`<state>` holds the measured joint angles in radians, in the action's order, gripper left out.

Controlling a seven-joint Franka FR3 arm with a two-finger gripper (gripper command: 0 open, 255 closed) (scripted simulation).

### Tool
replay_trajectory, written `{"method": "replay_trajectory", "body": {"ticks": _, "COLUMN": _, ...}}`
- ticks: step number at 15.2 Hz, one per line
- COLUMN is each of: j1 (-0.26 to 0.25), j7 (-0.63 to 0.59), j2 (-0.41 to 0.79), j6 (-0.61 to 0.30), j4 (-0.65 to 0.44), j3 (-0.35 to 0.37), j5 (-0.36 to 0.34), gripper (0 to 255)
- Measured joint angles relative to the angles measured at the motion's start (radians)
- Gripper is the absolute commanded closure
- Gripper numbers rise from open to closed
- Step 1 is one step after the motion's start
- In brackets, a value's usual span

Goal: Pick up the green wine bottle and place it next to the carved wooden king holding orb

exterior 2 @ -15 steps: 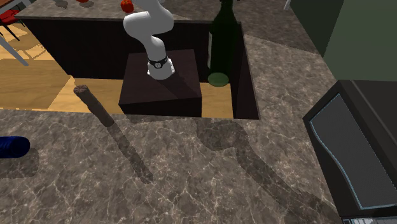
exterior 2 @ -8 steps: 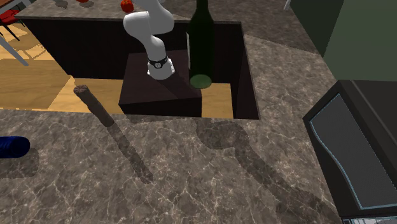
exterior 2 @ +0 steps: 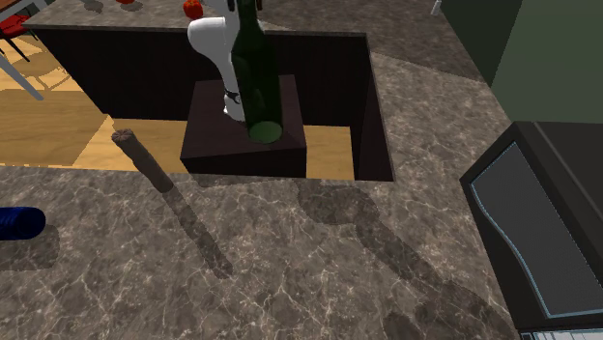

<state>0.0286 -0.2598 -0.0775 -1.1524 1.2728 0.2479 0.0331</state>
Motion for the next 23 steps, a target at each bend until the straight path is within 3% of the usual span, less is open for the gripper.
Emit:
{"method": "replay_trajectory", "body": {"ticks": 11, "j1": 0.129, "j7": 0.304, "j2": -0.014, "j6": -0.008, "j4": 0.026, "j3": -0.165, "j5": -0.027, "gripper": 255}}
{"method": "replay_trajectory", "body": {"ticks": 18, "j1": 0.212, "j7": 0.490, "j2": 0.061, "j6": -0.007, "j4": -0.050, "j3": -0.262, "j5": -0.044, "gripper": 255}}
{"method": "replay_trajectory", "body": {"ticks": 23, "j1": 0.275, "j7": 0.614, "j2": 0.153, "j6": 0.018, "j4": -0.170, "j3": -0.323, "j5": -0.043, "gripper": 255}}
